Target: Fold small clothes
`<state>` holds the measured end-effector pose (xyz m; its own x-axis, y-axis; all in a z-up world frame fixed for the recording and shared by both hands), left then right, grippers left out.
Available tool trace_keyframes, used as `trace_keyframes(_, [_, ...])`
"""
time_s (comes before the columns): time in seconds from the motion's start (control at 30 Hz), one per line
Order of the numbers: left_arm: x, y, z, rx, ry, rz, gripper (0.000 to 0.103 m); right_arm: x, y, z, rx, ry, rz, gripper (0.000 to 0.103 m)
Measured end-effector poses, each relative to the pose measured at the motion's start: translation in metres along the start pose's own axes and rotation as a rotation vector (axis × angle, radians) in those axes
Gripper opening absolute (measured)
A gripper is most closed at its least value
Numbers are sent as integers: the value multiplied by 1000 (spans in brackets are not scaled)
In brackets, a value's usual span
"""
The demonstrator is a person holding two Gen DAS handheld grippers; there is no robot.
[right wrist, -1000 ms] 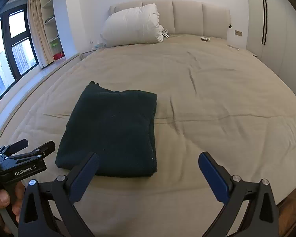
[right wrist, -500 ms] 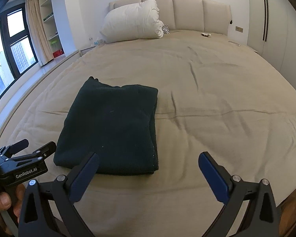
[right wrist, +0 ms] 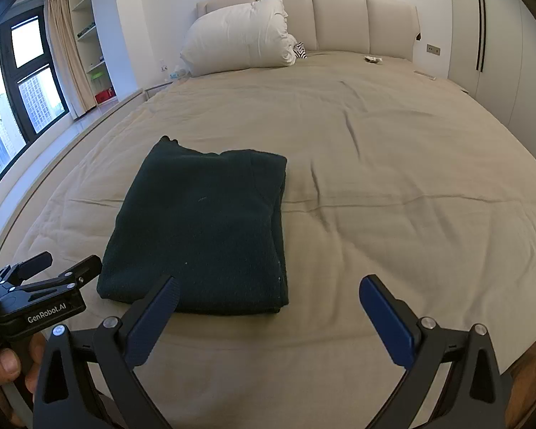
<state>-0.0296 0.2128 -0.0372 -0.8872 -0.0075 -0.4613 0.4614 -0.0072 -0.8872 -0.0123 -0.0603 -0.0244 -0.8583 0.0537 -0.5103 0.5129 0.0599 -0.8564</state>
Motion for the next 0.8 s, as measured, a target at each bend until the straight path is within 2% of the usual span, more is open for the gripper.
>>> trace_keyframes(0.8, [0, 1, 2, 3, 0, -1, 103, 3, 1, 0, -3, 5, -7, 103])
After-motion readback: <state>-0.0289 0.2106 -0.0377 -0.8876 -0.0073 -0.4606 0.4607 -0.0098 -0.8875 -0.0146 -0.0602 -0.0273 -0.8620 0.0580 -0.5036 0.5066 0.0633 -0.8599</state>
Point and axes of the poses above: each gripper's, at about its wrist camera, not at the fingertips, and y roughly the way its jaws point, z to its right, x to its underside, the point moved 5 cm from there along y, roughly the way its jaws point, and after that the axes turned 10 degrees about -z, right-handed, at the moved point
